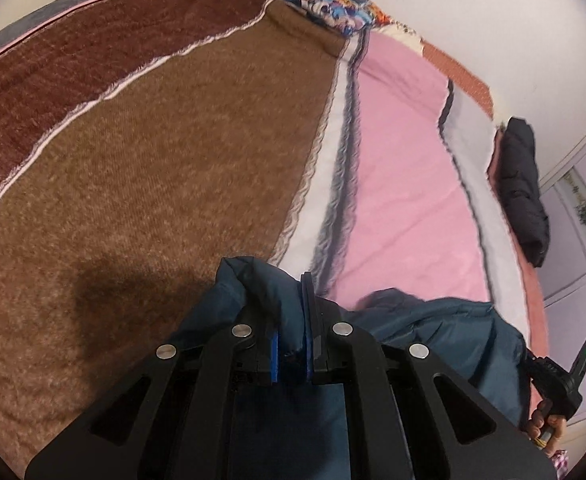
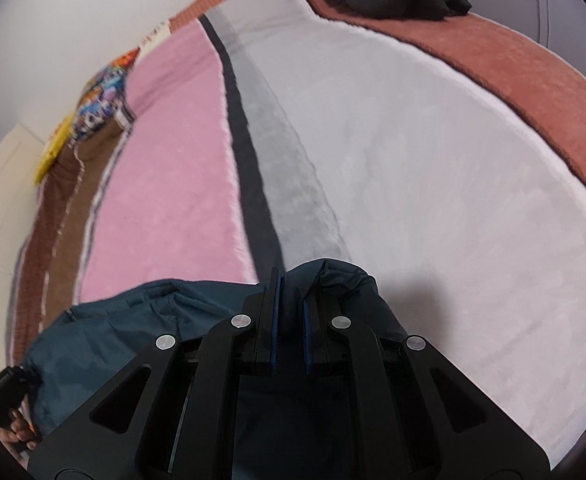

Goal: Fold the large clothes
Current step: 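Fold the held hem over onto the collar and open both tools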

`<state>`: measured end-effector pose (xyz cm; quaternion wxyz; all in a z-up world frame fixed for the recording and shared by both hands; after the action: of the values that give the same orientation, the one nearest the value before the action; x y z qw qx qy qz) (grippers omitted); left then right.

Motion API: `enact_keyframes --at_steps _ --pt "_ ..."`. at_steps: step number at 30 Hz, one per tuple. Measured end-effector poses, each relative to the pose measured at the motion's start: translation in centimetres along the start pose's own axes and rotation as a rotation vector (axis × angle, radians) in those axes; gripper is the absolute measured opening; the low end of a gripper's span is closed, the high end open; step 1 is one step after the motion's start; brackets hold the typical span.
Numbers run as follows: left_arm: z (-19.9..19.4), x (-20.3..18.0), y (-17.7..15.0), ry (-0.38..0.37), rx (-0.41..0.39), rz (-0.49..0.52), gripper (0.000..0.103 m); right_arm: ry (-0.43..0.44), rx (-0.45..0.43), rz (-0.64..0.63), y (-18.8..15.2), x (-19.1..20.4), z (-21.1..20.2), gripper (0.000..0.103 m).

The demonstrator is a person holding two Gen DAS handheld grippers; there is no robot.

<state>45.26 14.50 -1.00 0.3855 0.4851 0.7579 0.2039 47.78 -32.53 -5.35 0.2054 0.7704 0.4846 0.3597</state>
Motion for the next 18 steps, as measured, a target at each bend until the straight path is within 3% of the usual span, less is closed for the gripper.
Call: enact_keyframes --at_steps 6,11,15,18 --pt "2.5 0.4 -1.0 0.038 0.034 0.018 0.013 -0.027 0.037 -0.01 -1.7 -0.6 2.1 0.01" --pt "2.6 0.5 -0.7 0.035 0.057 -0.024 0.018 0.012 0.079 0.045 -1.5 -1.2 1.9 0.015" --pt "0.5 0.4 1.4 -0.067 0.006 -0.148 0.033 0.091 0.072 0.129 0.0 -1.5 0.2 0.023" --pt "-1.0 -0.1 2.4 -0.132 -0.022 -0.199 0.039 0.16 0.052 0.204 1.1 -1.6 -1.4 0.032"
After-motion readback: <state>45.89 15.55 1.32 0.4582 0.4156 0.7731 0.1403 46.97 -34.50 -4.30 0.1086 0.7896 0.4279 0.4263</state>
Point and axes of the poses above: each gripper's, at about its wrist camera, not at the fingertips, and z roughly the way its jaws point, x to its left, y to its top, the point moved 6 cm from there along z, roughly the way its jaws point, and after that the axes turned 14 degrees about -x, right-handed, at the moved point
